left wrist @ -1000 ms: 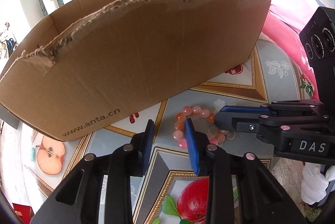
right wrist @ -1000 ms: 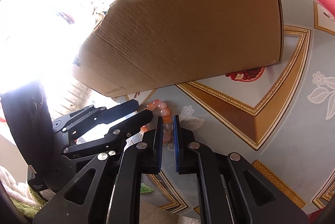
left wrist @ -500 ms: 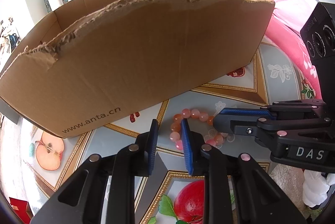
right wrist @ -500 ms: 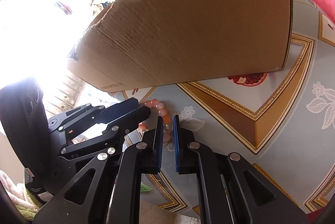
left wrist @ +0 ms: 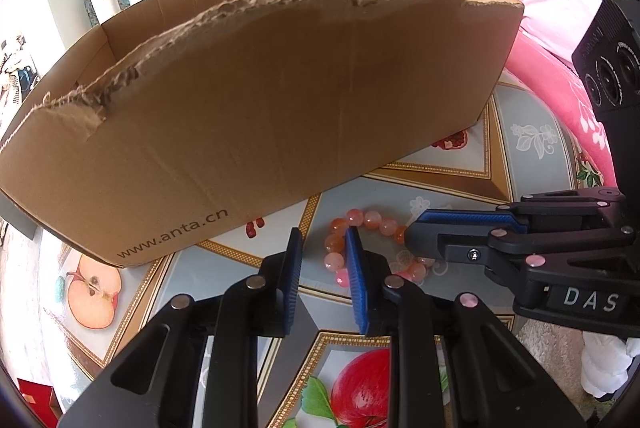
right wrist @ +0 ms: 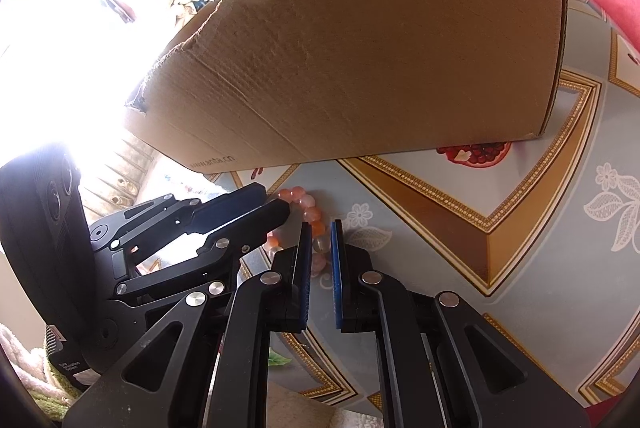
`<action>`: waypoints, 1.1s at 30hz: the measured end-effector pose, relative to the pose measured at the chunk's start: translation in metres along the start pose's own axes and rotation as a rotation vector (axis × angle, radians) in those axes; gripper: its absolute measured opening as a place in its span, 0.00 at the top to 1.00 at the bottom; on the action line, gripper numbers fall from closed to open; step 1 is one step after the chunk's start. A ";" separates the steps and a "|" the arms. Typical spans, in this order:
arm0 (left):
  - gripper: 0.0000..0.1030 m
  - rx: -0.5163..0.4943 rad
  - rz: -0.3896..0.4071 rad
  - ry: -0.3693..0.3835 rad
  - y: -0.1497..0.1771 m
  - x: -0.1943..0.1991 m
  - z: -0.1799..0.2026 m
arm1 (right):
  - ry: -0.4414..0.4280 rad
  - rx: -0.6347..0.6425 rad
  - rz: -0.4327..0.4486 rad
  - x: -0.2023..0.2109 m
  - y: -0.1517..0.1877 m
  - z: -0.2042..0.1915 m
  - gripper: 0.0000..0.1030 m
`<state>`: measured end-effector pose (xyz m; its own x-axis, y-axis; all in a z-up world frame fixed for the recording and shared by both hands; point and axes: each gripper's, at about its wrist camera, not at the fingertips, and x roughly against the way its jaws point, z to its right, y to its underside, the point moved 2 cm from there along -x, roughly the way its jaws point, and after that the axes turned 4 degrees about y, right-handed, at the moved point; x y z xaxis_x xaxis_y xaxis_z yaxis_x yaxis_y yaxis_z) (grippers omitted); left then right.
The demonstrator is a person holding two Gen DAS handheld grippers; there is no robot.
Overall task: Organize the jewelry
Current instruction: 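Lift the bead bracelet with the right tool and carry it over the box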
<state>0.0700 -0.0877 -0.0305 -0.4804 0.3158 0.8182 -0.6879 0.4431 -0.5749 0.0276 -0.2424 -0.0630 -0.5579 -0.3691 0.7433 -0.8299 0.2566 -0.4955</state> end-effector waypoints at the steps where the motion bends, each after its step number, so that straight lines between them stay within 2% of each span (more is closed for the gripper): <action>1: 0.79 0.000 0.001 0.000 0.000 0.000 0.000 | 0.002 0.002 0.001 0.000 0.000 0.000 0.94; 11: 0.80 0.004 0.011 0.005 0.001 0.000 -0.003 | 0.034 0.040 0.009 0.003 0.001 -0.016 0.93; 12: 0.80 0.003 0.014 0.007 0.001 0.000 -0.003 | 0.038 0.042 0.014 0.004 0.001 -0.018 0.93; 14: 0.90 0.008 0.021 0.032 0.002 0.000 -0.005 | 0.045 0.045 0.021 0.008 0.002 -0.021 0.93; 17: 0.91 0.022 0.028 0.058 0.003 0.002 -0.008 | 0.048 0.040 0.027 0.012 0.003 -0.024 0.94; 25: 0.91 0.036 0.089 0.181 -0.001 0.035 -0.017 | 0.031 0.031 0.072 0.047 0.000 -0.024 0.94; 29: 0.91 0.038 0.133 0.266 -0.004 0.065 -0.013 | 0.033 0.049 0.097 0.078 0.000 -0.031 0.94; 33: 0.91 0.036 0.197 0.352 -0.022 0.103 -0.017 | 0.027 0.077 0.146 0.119 -0.006 -0.043 0.94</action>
<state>0.0447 -0.0511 0.0661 -0.3934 0.6627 0.6372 -0.6232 0.3173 -0.7148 -0.0329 -0.2492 0.0480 -0.6730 -0.3081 0.6724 -0.7388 0.2365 -0.6311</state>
